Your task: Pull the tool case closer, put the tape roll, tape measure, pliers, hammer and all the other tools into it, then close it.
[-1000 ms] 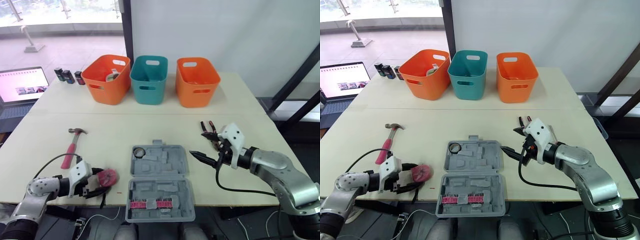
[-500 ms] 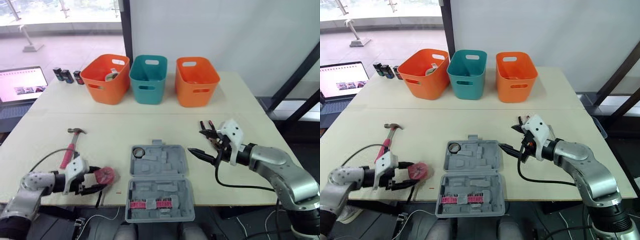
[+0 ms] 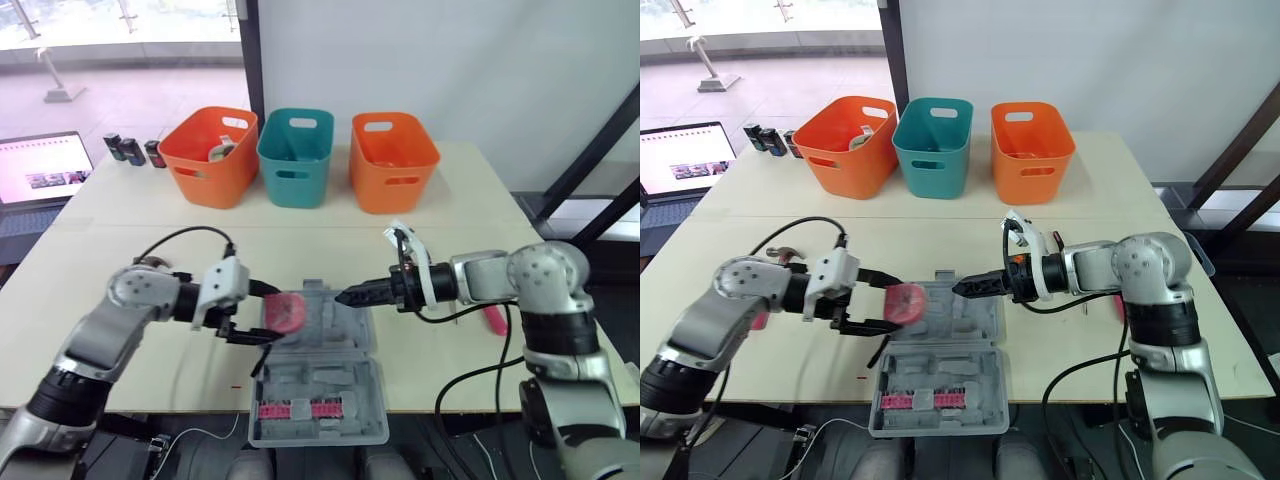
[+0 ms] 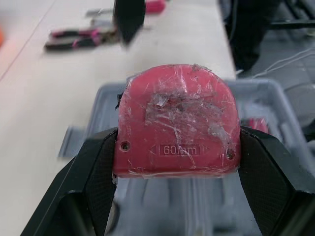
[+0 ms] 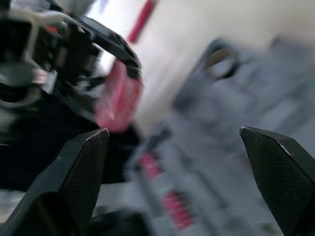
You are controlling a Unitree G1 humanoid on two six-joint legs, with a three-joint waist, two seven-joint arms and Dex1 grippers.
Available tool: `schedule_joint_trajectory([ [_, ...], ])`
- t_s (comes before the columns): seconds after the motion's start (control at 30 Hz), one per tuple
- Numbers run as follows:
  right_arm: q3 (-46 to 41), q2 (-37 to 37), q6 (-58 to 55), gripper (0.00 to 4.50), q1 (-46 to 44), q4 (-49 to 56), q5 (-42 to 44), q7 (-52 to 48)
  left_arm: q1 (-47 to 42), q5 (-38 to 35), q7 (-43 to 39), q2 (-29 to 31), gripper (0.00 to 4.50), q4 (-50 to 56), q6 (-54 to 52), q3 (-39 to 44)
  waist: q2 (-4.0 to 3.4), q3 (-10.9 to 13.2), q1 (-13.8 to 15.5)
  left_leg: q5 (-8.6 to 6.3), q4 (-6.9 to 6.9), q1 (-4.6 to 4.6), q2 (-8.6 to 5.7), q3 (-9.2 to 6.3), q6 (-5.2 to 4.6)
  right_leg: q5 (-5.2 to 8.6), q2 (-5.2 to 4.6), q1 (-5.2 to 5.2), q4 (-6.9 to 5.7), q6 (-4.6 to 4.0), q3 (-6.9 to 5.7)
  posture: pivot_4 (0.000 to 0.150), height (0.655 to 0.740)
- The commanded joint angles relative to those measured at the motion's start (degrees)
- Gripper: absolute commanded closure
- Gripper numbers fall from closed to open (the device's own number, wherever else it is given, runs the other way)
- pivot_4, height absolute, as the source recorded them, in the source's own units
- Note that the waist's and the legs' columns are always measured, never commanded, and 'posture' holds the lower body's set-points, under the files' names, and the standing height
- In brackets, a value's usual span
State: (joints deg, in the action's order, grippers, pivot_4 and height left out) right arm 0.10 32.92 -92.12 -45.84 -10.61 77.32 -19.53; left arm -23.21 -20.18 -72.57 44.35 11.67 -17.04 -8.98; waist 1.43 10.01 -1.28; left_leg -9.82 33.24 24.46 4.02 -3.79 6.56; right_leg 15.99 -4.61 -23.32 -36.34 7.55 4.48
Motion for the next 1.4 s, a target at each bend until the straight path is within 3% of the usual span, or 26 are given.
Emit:
schedule_joint_trajectory([
  [0.03, 6.34, 2.48, -0.38, 0.0, -3.56, -9.7, 21.1, 12.05, -1.23, 0.28, -0.19, -0.59, 1.52, 2.5, -0.3, -1.51, -0.01, 0.01, -0.11, 0.0, 0.02, 0.0, 0.0, 0.0, 0.0, 0.0, 0.0, 0.0, 0.0, 0.0, 0.01, 0.15, 0.74],
  [0.17, 12.9, 4.39, 3.26, 0.0, -4.1, -12.44, 35.16, 22.32, -2.16, 0.62, 1.05, -2.2, 1.52, 3.17, -1.67, -3.06, 0.0, 0.02, -0.38, 0.0, 0.02, 0.03, 0.0, -0.02, -0.02, 0.01, 0.01, -0.01, 0.0, 0.01, 0.0, 0.15, 0.74],
  [0.63, 11.36, 2.35, 4.52, 0.0, -3.8, -11.92, 35.68, 26.09, -3.8, 4.44, 5.45, -8.27, 1.52, -0.3, -1.1, -5.52, -0.01, 0.03, -1.26, 0.0, 0.06, 0.05, 0.0, -0.06, -0.04, -0.07, 0.05, -0.03, -0.05, 0.18, 0.0, 0.15, 0.74],
  [0.73, 10.96, 2.18, 4.63, 1.25, -3.81, -11.8, 35.68, 26.27, -3.78, 4.91, 5.9, -8.47, 1.52, -0.06, -1.19, -5.56, -0.01, 0.03, -1.25, 0.0, 0.08, 0.05, 0.0, -0.07, -0.04, -0.07, 0.05, -0.03, -0.05, 0.17, 0.0, 0.15, 0.74],
  [0.9, 9.97, 1.67, 4.99, 3.87, -3.68, -11.78, 35.68, 26.77, -3.52, 4.76, 6.47, -8.64, 1.52, 1.04, -2.19, -5.75, -0.01, 0.03, -1.24, 0.0, 0.07, 0.06, 0.0, -0.06, -0.04, -0.07, 0.05, -0.03, -0.05, 0.17, 0.0, 0.15, 0.74],
  [0.93, 9.8, 1.54, 5.04, 4.11, -3.65, -11.78, 35.68, 26.87, -3.52, 4.81, 6.48, -8.65, 1.52, 0.99, -2.22, -5.85, -0.01, 0.03, -1.24, 0.0, 0.07, 0.06, 0.0, -0.07, -0.04, -0.07, 0.05, -0.03, -0.05, 0.17, 0.0, 0.15, 0.74],
  [1.23, 7.82, 0.57, 5.38, 4.11, -2.71, -11.05, 35.68, 26.98, -3.55, 4.53, 6.68, -9.49, 1.52, -0.41, -1.71, -5.74, -0.02, 0.03, -1.25, 0.0, 0.07, 0.06, 0.0, -0.07, -0.04, -0.07, 0.05, -0.03, -0.05, 0.17, 0.0, 0.15, 0.74],
  [1.33, 6.6, 1.33, 5.04, 4.11, -1.87, -11.58, 35.68, 26.03, -3.49, 2.44, 6.79, -10.5, 0.13, -0.91, -2.23, -4.17, -0.02, 0.03, -1.23, 0.0, 0.07, 0.06, 0.0, -0.07, -0.04, -0.07, 0.05, -0.03, -0.05, 0.18, 0.0, 0.15, 0.74],
  [1.4, 5.9, 2.74, 4.49, 4.11, -1.21, -12.31, 35.68, 25.4, -3.0, 1.15, 6.6, -10.36, 0.03, -1.02, -2.59, -2.68, -0.02, 0.03, -1.23, 0.0, 0.07, 0.06, 0.0, -0.07, -0.04, -0.07, 0.05, -0.03, -0.05, 0.18, 0.0, 0.15, 0.74],
])
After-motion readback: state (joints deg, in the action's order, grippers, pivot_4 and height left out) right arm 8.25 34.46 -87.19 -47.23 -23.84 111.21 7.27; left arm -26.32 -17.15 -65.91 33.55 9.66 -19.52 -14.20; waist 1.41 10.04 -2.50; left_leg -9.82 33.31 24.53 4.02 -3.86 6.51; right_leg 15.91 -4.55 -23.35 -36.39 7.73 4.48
